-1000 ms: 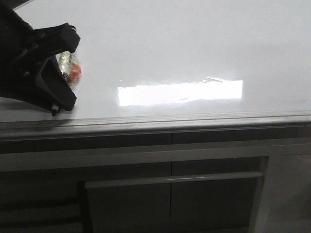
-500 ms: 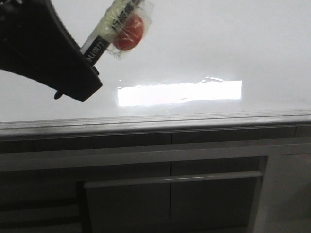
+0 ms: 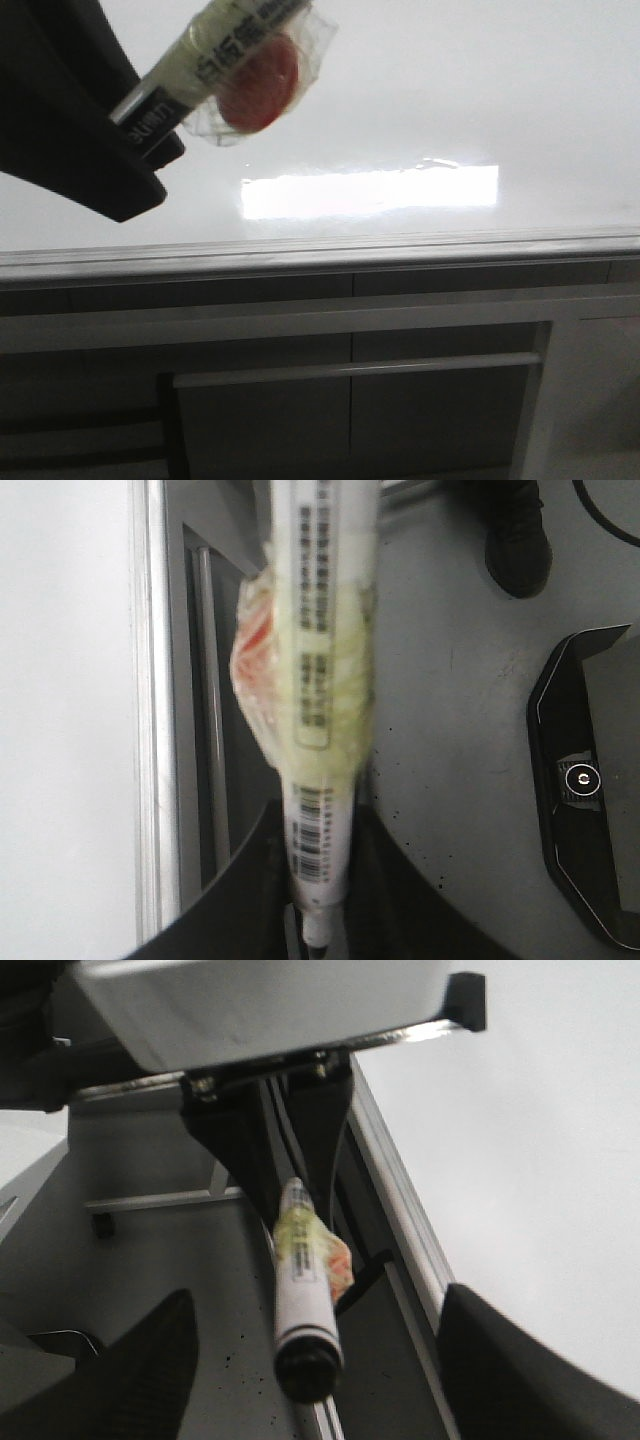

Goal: Write number 0 on whiteboard

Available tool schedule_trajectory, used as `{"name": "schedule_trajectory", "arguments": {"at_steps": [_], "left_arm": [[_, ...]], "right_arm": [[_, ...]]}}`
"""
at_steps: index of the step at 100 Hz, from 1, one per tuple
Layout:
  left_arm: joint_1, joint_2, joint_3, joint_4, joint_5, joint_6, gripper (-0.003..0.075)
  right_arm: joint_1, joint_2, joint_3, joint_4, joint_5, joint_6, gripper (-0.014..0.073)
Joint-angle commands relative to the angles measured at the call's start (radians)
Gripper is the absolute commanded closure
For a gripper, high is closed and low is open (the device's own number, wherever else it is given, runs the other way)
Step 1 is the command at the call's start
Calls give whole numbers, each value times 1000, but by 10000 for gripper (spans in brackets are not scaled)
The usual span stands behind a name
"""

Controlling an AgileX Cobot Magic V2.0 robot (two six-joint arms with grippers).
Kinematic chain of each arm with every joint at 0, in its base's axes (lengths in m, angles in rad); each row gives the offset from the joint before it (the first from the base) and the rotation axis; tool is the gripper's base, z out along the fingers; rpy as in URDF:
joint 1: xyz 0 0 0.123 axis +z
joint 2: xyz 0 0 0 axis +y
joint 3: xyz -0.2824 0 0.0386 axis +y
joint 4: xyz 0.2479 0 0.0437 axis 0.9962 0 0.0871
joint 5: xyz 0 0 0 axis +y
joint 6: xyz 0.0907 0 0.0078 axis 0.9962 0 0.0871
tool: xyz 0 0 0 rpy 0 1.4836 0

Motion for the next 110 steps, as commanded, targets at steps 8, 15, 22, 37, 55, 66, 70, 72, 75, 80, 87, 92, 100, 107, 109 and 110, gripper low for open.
{"name": "schedule_trajectory", "arguments": {"at_steps": [8, 15, 22, 37, 55, 66, 70, 72, 75, 80, 87, 92, 100, 107, 109, 110], "left_arm": [[-8, -20, -35, -8, -45, -1, 740], [-8, -20, -35, -8, -45, -1, 740], [-8, -20, -35, -8, -45, -1, 740], [-8, -20, -35, -14, -45, -1, 740], [-8, -20, -35, -14, -45, -1, 740], [-8, -20, -35, -17, -45, -1, 740], [-8, -20, -35, -17, -45, -1, 740], [-8, -20, -35, -17, -45, -1, 740], [-8, -20, -35, -17, -45, -1, 740], [-8, -20, -35, -17, -45, -1, 740], [-8, -20, -35, -17, -45, -1, 740], [-8, -20, -35, -17, -45, -1, 740], [-8, -20, -35, -17, -45, -1, 740], [-8, -20, -35, -23, -45, -1, 740], [-8, -20, -35, -25, -45, -1, 740], [-8, -20, -35, -25, -45, -1, 740]], "right_arm": [[26, 35, -37, 2, -102, -13, 149], [26, 55, -37, 12, -114, -13, 149], [26, 68, -37, 28, -125, -13, 149], [26, 104, -37, 51, -127, -13, 149], [26, 135, -37, 51, -141, -13, 151], [26, 145, -37, 56, -145, -13, 201], [26, 145, -37, 60, -149, -13, 227], [26, 145, -37, 60, -150, -13, 243], [26, 145, -37, 62, -155, -13, 263], [26, 145, -37, 70, -162, -13, 293], [26, 145, -37, 85, -173, -13, 314], [26, 145, -37, 90, -183, -13, 318], [26, 145, -37, 103, -198, -13, 318], [26, 145, -37, 105, -202, -13, 318], [26, 145, -37, 105, -202, -13, 318], [26, 145, -37, 105, -202, -13, 318]]}}
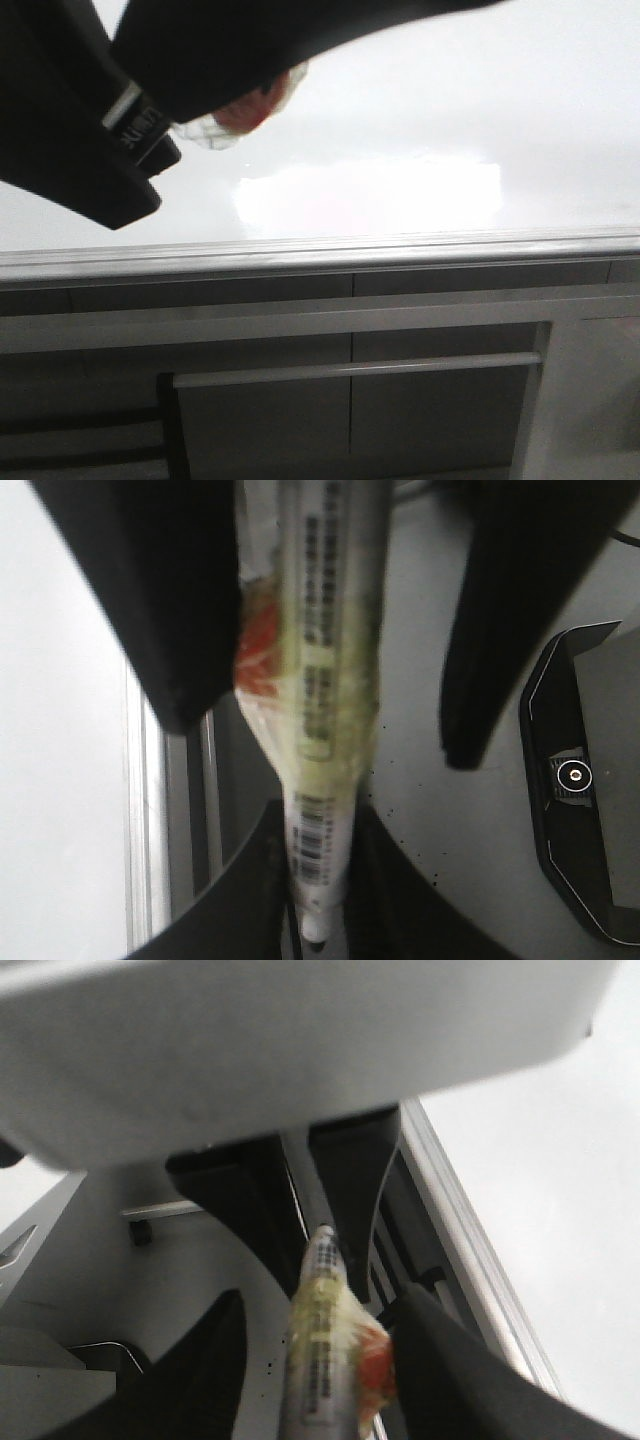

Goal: Write number 0 on whiteboard

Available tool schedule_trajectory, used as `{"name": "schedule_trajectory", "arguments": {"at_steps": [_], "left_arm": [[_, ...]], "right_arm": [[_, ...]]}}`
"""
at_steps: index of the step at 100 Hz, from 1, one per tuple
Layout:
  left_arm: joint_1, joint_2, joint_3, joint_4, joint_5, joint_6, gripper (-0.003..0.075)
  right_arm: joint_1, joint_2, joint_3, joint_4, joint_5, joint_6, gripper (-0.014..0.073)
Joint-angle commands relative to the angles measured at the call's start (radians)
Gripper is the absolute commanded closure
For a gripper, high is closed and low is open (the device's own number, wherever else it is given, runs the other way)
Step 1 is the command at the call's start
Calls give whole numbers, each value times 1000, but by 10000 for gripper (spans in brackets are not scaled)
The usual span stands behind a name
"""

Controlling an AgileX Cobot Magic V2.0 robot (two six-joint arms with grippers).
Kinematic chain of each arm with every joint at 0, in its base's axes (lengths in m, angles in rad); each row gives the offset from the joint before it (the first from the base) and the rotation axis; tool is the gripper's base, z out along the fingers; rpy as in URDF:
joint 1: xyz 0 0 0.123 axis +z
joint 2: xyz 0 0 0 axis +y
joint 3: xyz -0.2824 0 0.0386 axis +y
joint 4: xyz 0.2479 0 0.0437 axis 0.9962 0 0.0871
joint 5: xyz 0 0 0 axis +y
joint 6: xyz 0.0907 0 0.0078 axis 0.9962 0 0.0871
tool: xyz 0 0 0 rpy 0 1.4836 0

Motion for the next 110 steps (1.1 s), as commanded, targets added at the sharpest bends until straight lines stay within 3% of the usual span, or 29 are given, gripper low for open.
{"name": "schedule_trajectory", "arguments": {"at_steps": [1, 16, 40, 58, 68, 80, 87, 110], "left_arm": [[-6, -19, -35, -23, -57, -3, 740], [-6, -19, -35, -36, -57, -3, 740], [-6, -19, -35, -38, -57, -3, 740], [-6, -22, -35, -41, -72, -15, 734], [-6, -39, -35, -50, -91, -33, 634], [-6, -85, -35, -81, -91, -66, 412], [-6, -121, -35, -95, -87, -91, 332], [-5, -280, -35, -100, -89, -207, 328]], "right_arm": [[2, -15, -37, 26, -78, -11, 318], [2, -15, -37, 26, -60, -11, 358], [2, -15, -37, 26, -51, -11, 671], [2, -16, -37, 24, -51, -11, 668], [2, -18, -37, 3, -46, -11, 668], [-7, -29, -37, -12, -25, -11, 665], [-27, -36, -37, -12, -4, -11, 653], [-179, -84, -37, -12, 16, -7, 652]]}}
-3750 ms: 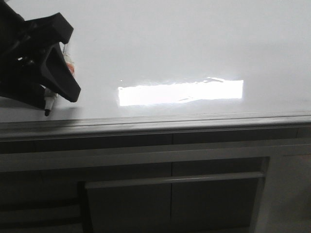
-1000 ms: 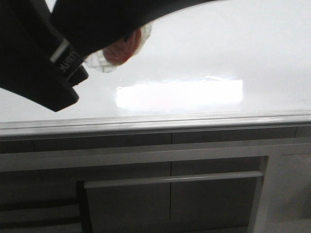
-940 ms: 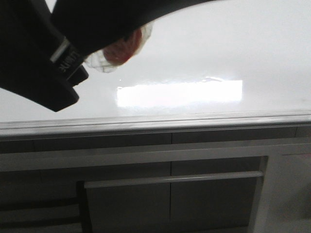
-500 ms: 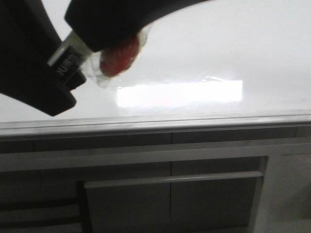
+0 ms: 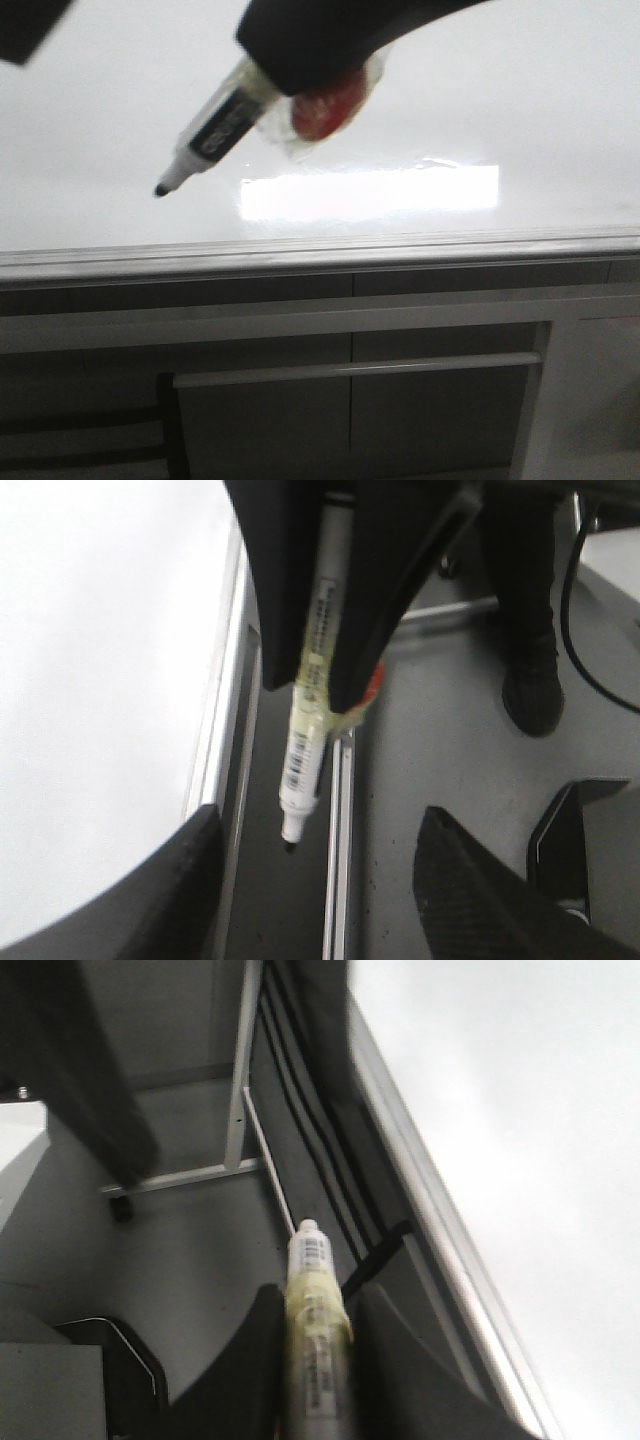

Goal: Write number 0 on whiteboard

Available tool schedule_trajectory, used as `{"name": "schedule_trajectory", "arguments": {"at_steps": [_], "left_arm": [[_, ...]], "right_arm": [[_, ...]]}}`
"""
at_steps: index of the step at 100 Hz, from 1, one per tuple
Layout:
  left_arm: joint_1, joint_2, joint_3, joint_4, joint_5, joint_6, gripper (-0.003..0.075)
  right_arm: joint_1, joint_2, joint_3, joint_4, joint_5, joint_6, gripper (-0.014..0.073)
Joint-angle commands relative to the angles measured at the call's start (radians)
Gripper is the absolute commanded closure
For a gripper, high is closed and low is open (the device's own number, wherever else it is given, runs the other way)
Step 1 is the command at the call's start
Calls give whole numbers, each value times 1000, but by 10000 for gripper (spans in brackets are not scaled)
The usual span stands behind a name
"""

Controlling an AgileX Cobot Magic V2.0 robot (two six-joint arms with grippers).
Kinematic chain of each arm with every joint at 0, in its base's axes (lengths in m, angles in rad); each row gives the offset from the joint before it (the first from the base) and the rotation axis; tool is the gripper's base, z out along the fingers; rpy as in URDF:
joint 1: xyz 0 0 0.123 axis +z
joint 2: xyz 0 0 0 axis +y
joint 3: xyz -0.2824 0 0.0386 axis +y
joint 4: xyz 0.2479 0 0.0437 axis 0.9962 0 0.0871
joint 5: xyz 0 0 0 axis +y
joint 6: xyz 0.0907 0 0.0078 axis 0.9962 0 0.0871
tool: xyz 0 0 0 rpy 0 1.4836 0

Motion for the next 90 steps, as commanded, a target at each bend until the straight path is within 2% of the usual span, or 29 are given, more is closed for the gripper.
{"name": "schedule_trajectory", "arguments": {"at_steps": [1, 14, 26, 33, 45, 52, 66, 82, 90], "left_arm": [[-5, -76, -35, -15, -70, -88, 336], [-5, -195, -6, 120, -161, -334, 477], [-5, -316, 66, 381, -276, -649, 614], [-5, -389, 115, 535, -310, -809, 666], [-5, -524, 182, 731, -275, -1092, 722], [-5, -600, 210, 789, -233, -1159, 731], [-5, -719, 261, 807, -204, -1174, 731], [-5, -761, 305, 807, -204, -1176, 731], [-5, -761, 321, 807, -210, -1176, 734]], "right_arm": [[-70, -48, -30, -5, -64, -7, 652], [-183, -83, -30, -5, -106, 35, 652], [-275, -90, -24, -5, -157, 56, 652], [-302, -90, -18, -5, -186, 56, 652], [-306, -107, 38, -5, -357, 56, 652], [-306, -118, 79, 7, -433, 56, 652], [-306, -105, 145, 23, -530, 56, 652], [-306, -41, 142, 68, -615, 56, 652], [-306, -2, 118, 115, -608, 56, 652]]}}
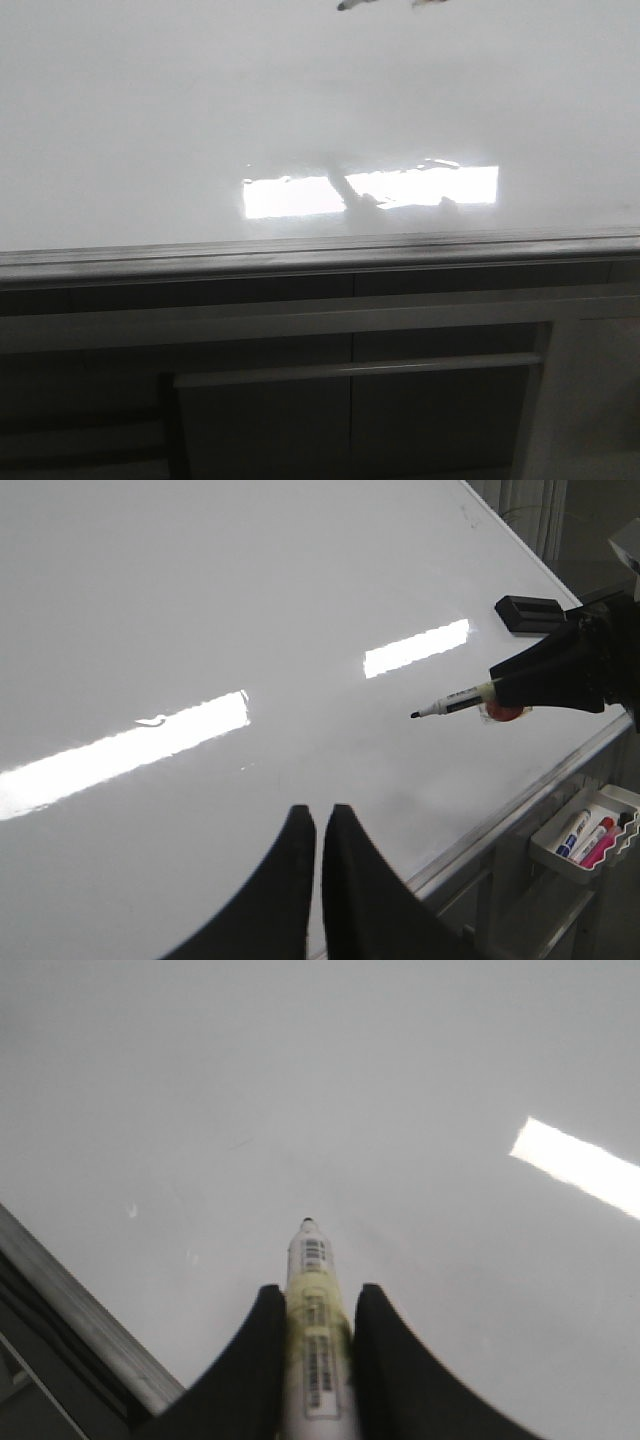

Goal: Write number 0 on whiteboard

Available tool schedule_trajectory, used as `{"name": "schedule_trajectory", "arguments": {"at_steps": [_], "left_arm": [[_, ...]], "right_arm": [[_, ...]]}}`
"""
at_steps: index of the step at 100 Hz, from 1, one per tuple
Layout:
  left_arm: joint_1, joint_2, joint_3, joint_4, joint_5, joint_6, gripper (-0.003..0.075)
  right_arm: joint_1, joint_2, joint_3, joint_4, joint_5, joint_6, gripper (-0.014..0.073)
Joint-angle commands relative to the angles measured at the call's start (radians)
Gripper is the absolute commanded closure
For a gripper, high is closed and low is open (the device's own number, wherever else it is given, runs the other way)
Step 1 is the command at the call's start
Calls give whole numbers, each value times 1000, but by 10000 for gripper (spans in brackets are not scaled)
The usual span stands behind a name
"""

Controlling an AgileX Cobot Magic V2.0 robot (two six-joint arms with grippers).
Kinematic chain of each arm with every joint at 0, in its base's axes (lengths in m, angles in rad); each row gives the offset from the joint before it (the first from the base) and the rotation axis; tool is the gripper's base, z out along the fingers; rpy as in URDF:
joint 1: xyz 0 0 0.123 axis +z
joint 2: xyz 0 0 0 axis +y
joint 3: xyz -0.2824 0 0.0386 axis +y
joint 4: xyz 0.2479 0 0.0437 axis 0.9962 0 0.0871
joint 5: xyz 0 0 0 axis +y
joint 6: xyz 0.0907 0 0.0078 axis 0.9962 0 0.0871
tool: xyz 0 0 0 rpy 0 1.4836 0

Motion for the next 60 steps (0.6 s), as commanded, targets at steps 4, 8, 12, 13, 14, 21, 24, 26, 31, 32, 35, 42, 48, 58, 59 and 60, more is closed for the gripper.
{"name": "schedule_trajectory", "arguments": {"at_steps": [4, 8, 12, 13, 14, 21, 24, 26, 31, 32, 35, 42, 48, 58, 59, 60], "left_arm": [[-5, 14, -2, 20, -71, -11, 740], [-5, 14, 0, 20, -75, -11, 740], [-5, 14, 0, 20, -75, -11, 740], [-5, 14, 0, 20, -75, -11, 740], [-5, 14, 0, 20, -75, -11, 740], [-5, 14, 0, 20, -75, -11, 740], [-5, 14, 0, 20, -75, -11, 740], [-5, 14, 0, 20, -75, -11, 740], [-5, 14, 0, 20, -75, -11, 740], [-5, 14, 0, 20, -75, -11, 740], [-5, 14, 0, 20, -75, -11, 740], [-5, 14, 0, 19, -75, -11, 740], [-5, 14, 0, 17, -75, -11, 740], [-5, 14, 0, 12, -75, -11, 740], [-5, 14, 0, 12, -75, -11, 740], [-5, 14, 0, 12, -75, -11, 740]], "right_arm": [[-6, 48, -73, 57, -79, 0, 652], [-6, 69, -90, 61, -68, 0, 652], [-6, 86, -109, 62, -62, 0, 652], [-6, 92, -114, 62, -60, 0, 652], [-6, 94, -117, 62, -60, 0, 652], [-6, 120, -146, 73, -60, 0, 652], [-6, 132, -158, 75, -60, 0, 652], [-6, 135, -163, 75, -60, 0, 652], [-6, 149, -178, 76, -62, 0, 652], [-6, 152, -181, 76, -62, 0, 652], [-6, 157, -184, 78, -62, 0, 652], [-7, 169, -187, 80, -66, 0, 652], [-8, 179, -187, 84, -68, 0, 652], [-11, 190, -187, 88, -89, 0, 652], [-11, 190, -187, 89, -93, 0, 652], [-11, 190, -187, 89, -98, 0, 652]]}}
